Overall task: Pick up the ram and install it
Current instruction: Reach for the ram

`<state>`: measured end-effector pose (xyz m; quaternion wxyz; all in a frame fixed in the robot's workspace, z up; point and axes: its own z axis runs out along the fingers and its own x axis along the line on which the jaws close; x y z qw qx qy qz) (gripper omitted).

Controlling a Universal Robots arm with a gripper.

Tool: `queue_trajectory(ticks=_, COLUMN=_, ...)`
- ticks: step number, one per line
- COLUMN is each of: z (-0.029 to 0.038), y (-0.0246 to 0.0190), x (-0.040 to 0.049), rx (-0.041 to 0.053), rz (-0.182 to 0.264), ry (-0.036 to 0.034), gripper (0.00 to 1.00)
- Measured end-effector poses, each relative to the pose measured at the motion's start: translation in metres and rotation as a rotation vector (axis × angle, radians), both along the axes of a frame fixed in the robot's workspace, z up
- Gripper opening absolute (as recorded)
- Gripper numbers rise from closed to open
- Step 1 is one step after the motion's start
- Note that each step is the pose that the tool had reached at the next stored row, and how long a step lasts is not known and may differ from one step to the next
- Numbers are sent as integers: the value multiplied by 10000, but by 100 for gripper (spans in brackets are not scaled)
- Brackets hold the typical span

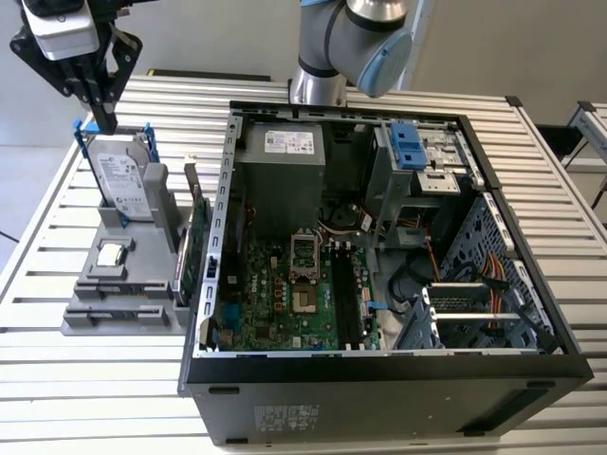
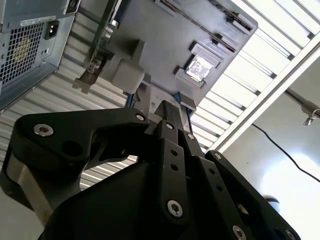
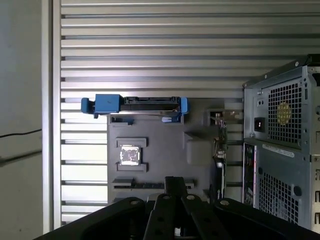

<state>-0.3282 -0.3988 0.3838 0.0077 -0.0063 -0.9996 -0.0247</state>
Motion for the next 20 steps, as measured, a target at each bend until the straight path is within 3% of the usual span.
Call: queue_trajectory(ticks=20, z=1, y=0, x=-179, rx=0, rz=11, ry=1, gripper=0)
